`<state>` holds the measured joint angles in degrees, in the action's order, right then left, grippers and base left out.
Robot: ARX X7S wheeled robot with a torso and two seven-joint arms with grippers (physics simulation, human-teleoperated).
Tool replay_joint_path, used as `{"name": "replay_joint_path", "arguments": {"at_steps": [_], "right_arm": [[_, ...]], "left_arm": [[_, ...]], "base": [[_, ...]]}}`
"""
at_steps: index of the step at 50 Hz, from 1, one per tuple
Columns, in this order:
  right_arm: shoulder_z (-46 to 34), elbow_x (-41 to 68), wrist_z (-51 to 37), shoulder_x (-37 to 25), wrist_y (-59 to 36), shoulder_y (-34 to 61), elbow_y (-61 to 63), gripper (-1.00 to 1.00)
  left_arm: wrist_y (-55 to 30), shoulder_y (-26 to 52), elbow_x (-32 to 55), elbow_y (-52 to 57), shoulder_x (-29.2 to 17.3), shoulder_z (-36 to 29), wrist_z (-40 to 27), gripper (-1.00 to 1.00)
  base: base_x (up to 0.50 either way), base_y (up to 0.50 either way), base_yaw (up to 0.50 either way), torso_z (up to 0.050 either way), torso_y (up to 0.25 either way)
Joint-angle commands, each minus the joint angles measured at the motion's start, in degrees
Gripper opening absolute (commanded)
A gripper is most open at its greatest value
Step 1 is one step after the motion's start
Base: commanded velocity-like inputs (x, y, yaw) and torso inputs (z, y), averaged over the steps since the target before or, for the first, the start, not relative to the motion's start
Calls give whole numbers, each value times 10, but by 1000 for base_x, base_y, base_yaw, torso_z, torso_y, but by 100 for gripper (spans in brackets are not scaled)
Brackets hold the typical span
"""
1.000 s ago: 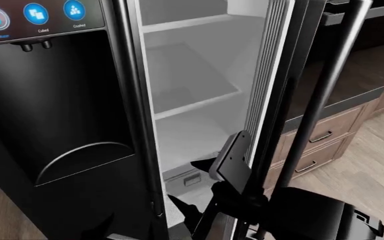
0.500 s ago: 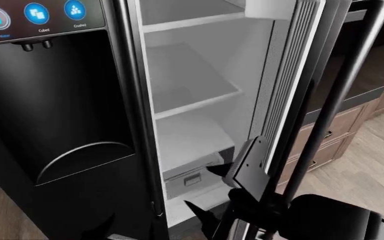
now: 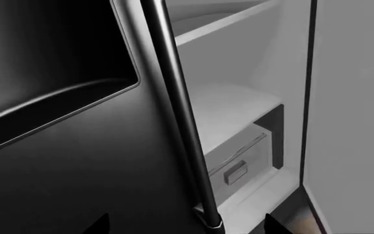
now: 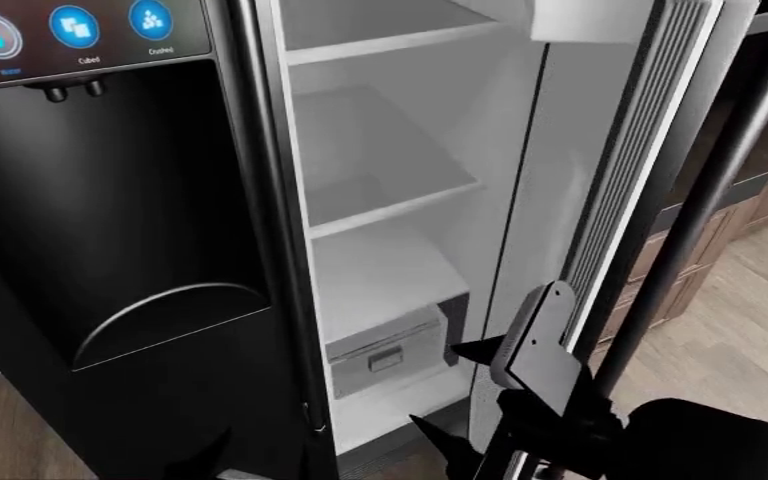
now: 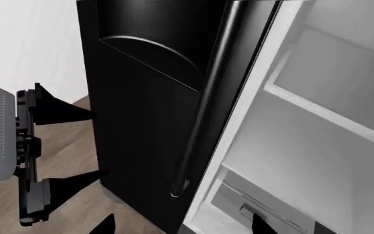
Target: Open the fridge door
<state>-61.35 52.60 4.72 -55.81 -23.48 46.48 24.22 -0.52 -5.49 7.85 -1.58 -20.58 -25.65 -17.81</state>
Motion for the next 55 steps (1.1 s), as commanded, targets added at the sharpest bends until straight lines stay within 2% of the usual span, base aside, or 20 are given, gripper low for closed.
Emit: {"name": "replay_joint_path", "arguments": {"at_steps": [1,55], "right_arm": [[-9,-25,-7,-43,-15,-18,-102,100],[31,80,-120,-214,-44,-50,-37,100]], "left_arm": [[-1,1,0,0,-1,-2,-1,100],[-3,-1,3,7,-6,-11,-7,100]], "base": [[0,0,0,-10,0],[0,0,0,-1,0]]}}
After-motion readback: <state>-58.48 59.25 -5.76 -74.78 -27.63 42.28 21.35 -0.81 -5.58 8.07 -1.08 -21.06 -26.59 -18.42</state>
